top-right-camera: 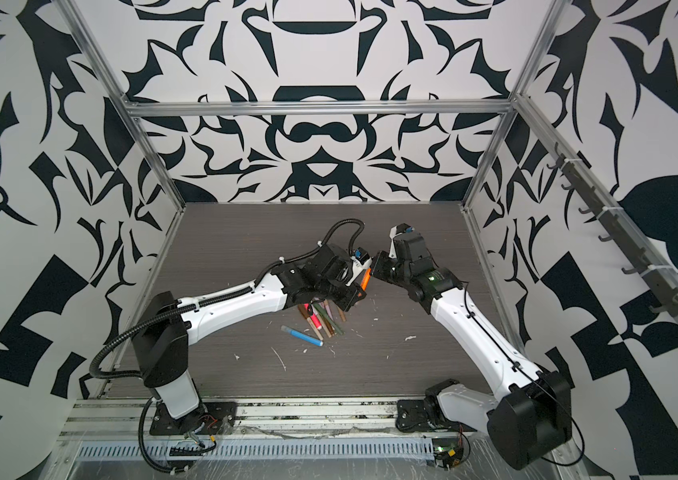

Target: Open the pen caps

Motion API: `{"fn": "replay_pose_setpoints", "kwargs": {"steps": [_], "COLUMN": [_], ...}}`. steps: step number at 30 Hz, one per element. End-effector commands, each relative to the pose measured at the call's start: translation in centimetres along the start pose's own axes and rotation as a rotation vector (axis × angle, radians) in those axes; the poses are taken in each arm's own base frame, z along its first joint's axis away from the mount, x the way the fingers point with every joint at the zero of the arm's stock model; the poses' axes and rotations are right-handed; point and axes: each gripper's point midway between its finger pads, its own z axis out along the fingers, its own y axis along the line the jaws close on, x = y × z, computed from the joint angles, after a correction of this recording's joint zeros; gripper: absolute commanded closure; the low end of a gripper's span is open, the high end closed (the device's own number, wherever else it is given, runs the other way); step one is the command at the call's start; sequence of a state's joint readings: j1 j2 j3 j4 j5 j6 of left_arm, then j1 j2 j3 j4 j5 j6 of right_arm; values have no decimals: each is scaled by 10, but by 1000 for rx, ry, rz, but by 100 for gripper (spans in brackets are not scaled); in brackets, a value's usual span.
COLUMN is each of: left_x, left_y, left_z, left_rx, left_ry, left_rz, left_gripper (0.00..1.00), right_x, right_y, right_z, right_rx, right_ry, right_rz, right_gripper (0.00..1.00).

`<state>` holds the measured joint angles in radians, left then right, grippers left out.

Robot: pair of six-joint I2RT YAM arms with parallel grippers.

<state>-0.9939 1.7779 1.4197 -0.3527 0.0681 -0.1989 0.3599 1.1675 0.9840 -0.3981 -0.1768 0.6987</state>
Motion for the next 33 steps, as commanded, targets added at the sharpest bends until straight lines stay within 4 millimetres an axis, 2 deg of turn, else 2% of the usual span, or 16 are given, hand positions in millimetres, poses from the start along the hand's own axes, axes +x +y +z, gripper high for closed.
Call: {"fn": "replay_pose_setpoints", "kwargs": {"steps": [1,2,5,8,11,14,17,20,26,33], "left_x": [4,6,11,17,29,48,67,75,86,125], "left_y": [-4,-4,1,11,24,36,39,40,28,-6], "left_z": [0,0,-2,-7,-8,-2,8,18,24,20], "left_rx": [13,13,-17,-71,-129,-149,-102,-53,76,279], "left_ry": [44,51,83,122,194,314,419,464,480,429], "left_rz": [37,42,79,152,259,393,541,673,924,1439], "left_gripper": [92,98,100,100,100,100,100,100,100,100], "right_x": [-5,-4,-3,0,4,8,12,19,49,72], "right_y": [4,4,1,-1,-20,-41,-63,-89,-123,-130], "right_z": [-6,-6,-9,-17,-37,-61,-80,-85,-62,-31], "right_rx": [-23,-25,-20,-13,77,176,281,370,357,253], "right_ry": [-26,-29,-31,-23,-51,-87,-102,-78,51,142], "right_rz": [-15,-17,-17,-69,-156,-235,-264,-238,-91,40], "right_gripper": [100,100,100,66,49,46,46,46,46,46]}}
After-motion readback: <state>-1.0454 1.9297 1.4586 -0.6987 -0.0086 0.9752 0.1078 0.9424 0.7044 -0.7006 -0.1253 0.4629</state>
